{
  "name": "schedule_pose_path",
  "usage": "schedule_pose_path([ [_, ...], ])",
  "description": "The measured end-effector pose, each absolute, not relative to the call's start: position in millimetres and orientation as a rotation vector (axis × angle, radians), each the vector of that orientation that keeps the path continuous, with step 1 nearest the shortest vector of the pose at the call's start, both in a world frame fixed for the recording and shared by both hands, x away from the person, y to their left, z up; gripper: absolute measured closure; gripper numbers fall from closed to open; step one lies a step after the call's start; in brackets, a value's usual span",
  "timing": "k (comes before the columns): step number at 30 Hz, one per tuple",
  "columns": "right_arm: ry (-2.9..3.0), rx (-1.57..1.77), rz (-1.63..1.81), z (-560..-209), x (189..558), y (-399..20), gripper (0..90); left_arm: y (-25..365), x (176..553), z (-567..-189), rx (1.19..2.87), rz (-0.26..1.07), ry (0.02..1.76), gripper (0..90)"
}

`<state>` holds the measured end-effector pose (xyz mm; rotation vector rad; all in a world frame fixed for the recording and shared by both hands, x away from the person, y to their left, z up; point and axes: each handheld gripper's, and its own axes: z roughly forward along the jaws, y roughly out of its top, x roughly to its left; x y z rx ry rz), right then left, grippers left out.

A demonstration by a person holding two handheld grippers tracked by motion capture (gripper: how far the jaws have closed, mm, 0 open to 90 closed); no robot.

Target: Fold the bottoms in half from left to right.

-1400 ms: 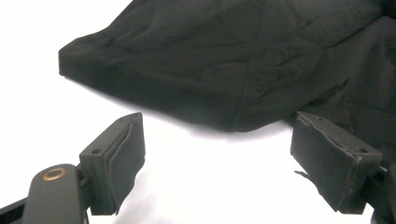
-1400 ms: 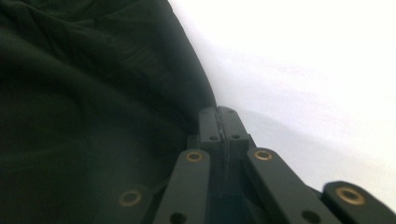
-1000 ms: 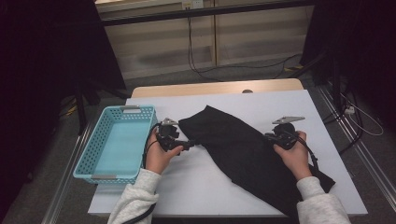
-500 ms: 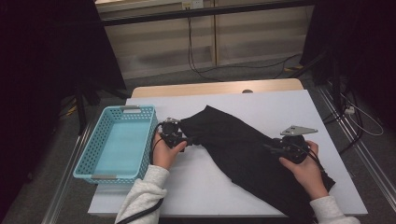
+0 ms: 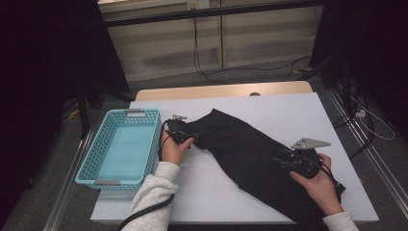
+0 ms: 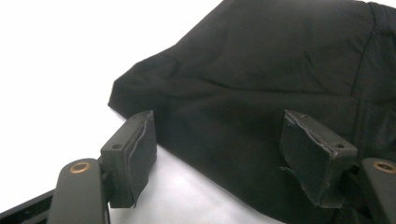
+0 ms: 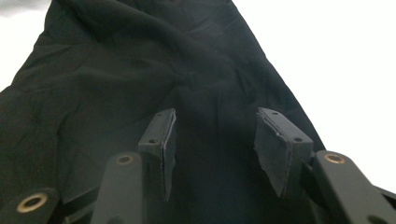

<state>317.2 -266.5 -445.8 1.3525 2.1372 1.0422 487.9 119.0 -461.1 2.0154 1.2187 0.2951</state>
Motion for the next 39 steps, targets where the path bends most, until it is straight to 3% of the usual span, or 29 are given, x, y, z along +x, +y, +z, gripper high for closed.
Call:
schedule_pose_path([
  [12, 2.140, 1.349, 1.054, -446, 312, -268, 48.1, 117, 499, -462, 2.025, 0.295, 1.218, 24.6],
  [14, 2.141, 1.351, 1.062, -446, 312, -268, 48.1, 116, 499, -462, 2.019, 0.300, 1.228, 28.8],
  [20, 2.152, 1.337, 1.059, -447, 311, -267, 48.1, 119, 501, -460, 2.025, 0.284, 1.244, 52.4],
  [22, 2.154, 1.338, 1.058, -447, 311, -266, 48.0, 118, 501, -459, 2.028, 0.281, 1.249, 53.4],
  [30, 2.145, 1.336, 1.067, -446, 310, -268, 47.6, 116, 504, -457, 2.009, 0.358, 1.254, 30.3],
  [39, 2.155, 1.319, 1.076, -445, 310, -267, 48.3, 116, 518, -463, 2.058, 0.403, 1.227, 26.6],
])
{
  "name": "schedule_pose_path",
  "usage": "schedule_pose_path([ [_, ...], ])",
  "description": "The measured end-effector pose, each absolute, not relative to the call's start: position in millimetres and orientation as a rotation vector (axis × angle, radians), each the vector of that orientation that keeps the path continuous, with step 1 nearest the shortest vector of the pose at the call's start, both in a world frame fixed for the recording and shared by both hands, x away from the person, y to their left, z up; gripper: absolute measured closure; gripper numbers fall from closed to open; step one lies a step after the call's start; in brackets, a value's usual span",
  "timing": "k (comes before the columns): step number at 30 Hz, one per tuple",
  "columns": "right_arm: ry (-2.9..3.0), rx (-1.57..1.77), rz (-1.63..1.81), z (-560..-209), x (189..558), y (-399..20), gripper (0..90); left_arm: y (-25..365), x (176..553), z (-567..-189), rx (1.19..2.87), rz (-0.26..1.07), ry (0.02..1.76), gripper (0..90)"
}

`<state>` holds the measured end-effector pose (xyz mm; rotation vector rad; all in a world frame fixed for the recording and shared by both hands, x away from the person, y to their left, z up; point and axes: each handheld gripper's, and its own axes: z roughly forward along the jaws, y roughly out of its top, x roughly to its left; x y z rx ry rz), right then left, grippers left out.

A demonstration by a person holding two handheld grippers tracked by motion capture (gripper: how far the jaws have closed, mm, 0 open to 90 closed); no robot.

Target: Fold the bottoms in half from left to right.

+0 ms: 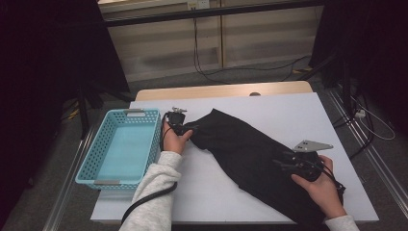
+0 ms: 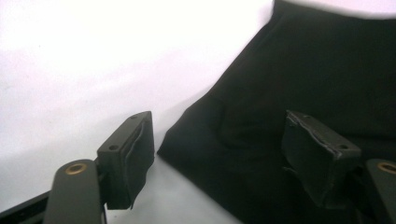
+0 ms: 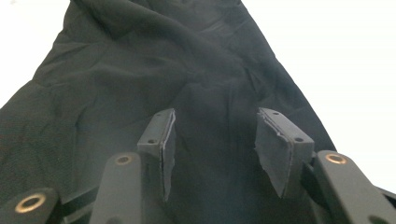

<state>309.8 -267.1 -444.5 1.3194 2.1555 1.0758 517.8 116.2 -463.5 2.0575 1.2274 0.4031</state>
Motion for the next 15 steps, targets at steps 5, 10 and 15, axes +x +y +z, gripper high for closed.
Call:
schedule_pose_path([
  [5, 2.154, 1.315, 1.078, -444, 310, -268, 48.3, 111, 517, -461, 2.017, 0.341, 1.270, 40.9],
  [10, 2.155, 1.313, 1.076, -444, 310, -268, 48.3, 106, 516, -460, 2.016, 0.309, 1.274, 62.8],
  [15, 2.162, 1.308, 1.078, -444, 309, -266, 48.0, 102, 516, -458, 2.019, 0.243, 1.266, 84.9],
])
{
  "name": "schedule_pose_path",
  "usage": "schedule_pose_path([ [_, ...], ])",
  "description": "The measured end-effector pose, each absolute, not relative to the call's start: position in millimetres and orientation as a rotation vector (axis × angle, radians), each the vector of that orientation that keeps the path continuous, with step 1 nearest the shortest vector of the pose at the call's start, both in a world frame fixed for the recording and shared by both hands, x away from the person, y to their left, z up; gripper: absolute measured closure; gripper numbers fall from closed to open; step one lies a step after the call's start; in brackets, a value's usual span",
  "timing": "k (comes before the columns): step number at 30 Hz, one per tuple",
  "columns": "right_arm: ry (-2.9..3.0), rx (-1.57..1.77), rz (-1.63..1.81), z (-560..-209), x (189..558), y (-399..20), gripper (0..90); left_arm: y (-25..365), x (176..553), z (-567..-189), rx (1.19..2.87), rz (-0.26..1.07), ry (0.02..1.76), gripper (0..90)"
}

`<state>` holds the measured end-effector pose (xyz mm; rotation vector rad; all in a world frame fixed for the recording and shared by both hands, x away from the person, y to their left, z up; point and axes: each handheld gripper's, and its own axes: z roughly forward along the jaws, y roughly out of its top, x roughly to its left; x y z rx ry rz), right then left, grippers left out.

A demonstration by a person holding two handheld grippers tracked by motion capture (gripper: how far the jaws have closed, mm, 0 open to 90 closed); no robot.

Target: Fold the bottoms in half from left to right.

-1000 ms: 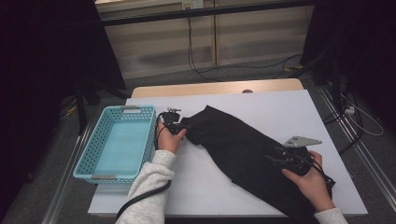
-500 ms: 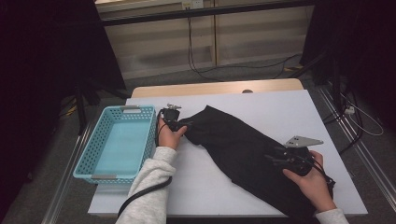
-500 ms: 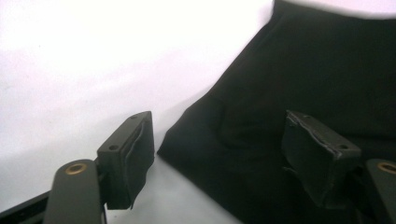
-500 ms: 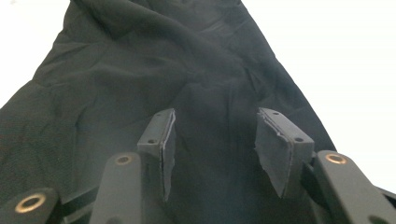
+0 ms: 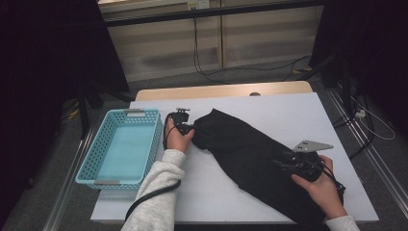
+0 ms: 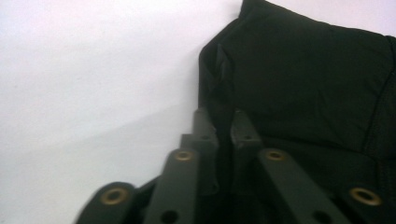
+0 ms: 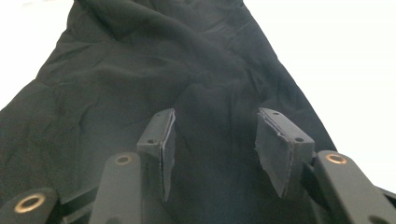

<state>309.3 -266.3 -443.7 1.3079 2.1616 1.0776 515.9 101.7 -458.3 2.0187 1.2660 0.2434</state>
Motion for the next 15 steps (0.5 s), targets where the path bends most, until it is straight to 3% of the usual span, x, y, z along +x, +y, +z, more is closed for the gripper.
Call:
schedule_pose_path([
  [15, 2.185, 1.298, 1.075, -446, 308, -265, 45.5, 119, 527, -419, 1.980, 0.285, 1.259, 86.5],
])
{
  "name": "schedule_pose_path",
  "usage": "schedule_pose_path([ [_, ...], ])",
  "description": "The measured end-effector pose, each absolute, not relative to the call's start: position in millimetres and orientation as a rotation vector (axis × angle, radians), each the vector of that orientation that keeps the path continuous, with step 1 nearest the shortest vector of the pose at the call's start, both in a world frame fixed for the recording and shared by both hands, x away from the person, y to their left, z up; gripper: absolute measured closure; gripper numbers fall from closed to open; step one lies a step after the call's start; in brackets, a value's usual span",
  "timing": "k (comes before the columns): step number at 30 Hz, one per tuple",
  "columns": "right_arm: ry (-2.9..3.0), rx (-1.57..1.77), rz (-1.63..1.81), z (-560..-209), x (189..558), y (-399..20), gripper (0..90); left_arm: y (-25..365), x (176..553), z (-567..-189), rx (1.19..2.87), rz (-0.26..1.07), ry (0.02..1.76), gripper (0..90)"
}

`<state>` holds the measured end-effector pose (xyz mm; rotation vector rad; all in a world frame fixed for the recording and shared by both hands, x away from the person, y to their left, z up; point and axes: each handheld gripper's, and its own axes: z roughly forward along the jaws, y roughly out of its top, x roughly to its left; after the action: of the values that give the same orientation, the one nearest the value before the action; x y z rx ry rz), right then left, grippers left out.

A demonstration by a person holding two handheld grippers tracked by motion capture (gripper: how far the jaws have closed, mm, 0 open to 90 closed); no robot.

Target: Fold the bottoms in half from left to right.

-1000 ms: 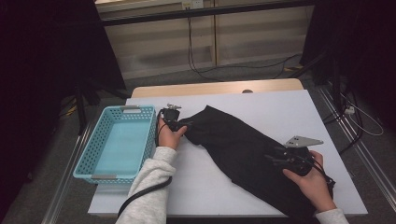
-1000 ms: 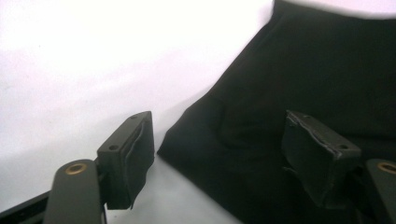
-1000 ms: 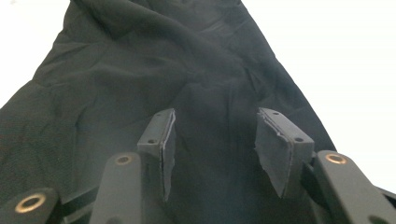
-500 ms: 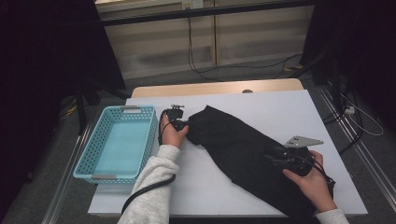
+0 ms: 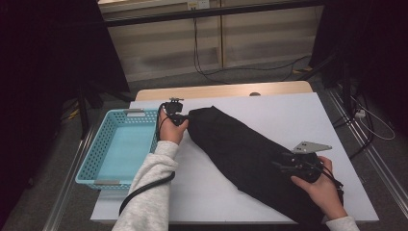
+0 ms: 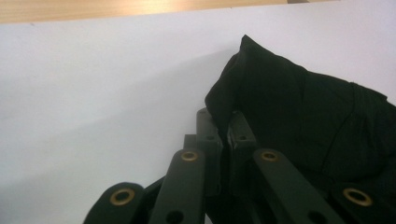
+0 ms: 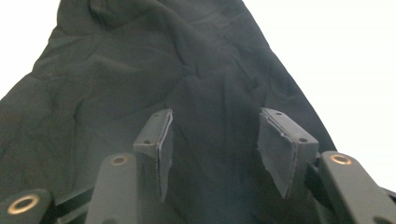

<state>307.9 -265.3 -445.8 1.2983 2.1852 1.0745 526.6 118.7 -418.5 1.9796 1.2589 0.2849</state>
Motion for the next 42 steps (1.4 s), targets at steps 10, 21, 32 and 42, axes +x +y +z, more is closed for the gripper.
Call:
schedule_pose_path([
  [10, 2.158, 1.346, 1.073, -447, 307, -275, 42.7, 138, 522, -415, 1.971, 0.281, 1.296, 86.4],
  [21, 2.167, 1.371, 1.069, -451, 310, -277, 35.7, 152, 521, -404, 1.959, 0.295, 1.312, 86.2],
  [32, 2.154, 1.382, 1.097, -450, 309, -276, 27.1, 161, 518, -395, 1.957, 0.264, 1.349, 86.3],
  [42, 2.164, 1.365, 1.114, -447, 311, -273, 23.6, 164, 517, -388, 1.980, 0.222, 1.384, 86.4],
])
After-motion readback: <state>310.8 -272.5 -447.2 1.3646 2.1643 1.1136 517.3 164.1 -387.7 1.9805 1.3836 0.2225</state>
